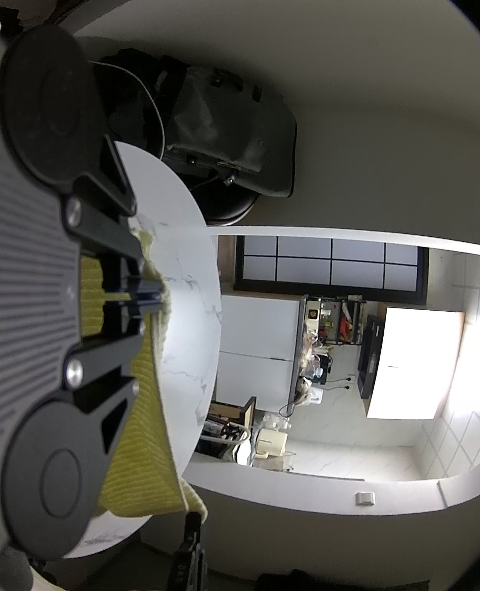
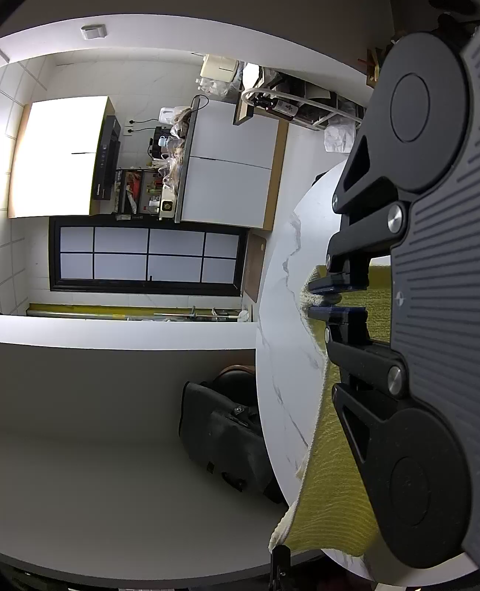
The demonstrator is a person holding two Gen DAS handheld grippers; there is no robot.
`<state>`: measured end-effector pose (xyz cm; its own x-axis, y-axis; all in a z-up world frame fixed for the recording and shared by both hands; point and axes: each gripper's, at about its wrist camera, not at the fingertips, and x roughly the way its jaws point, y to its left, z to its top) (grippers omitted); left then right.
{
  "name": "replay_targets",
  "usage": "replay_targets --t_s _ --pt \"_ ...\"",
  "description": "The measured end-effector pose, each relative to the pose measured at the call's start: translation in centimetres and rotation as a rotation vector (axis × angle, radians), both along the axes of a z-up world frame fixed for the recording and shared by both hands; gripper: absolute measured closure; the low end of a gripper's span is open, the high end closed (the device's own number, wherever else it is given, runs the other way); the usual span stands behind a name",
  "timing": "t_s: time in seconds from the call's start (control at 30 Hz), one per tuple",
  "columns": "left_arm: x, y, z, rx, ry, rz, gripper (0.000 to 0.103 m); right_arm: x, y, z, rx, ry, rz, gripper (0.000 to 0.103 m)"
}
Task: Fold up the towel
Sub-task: 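Lay the hem onto the opposite edge with both grippers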
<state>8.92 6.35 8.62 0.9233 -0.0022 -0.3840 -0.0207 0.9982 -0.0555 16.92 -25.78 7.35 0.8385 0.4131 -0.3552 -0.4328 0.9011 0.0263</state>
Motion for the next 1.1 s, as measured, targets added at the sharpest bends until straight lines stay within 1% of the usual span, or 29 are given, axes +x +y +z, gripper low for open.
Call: replay_targets --t_s 0.17,0.27,0.43,0.63,0.97,1.1 --pt "0.6 0.2 -0.2 -0.023 0.000 0.019 0.100 0.9 0.2 0.0 0.005 0.001 -0.004 0.095" --pt "1.1 0.0 -0.3 -0.012 0.002 0.032 0.100 2.2 0.2 -0.5 0.022 0.030 0.002 0.095" --pt "1.9 -0.1 -0.6 -0.012 0.020 0.040 0.100 3.0 0.4 -0.8 0.006 0.039 0.001 0.095" --pt "2.8 0.2 -0.9 -0.024 0.024 0.034 0.100 4.4 0.1 -0.7 -0.008 0.032 -0.006 0.095" --pt "3.9 0.5 -1.7 -0.032 0.042 0.028 0.100 6.6 0.1 -2.0 -0.018 0.059 -0.014 0.095" --pt "4.5 0.9 -2.1 -0.051 0.058 0.032 0.100 7.5 0.1 -2.5 -0.019 0.068 -0.015 0.095"
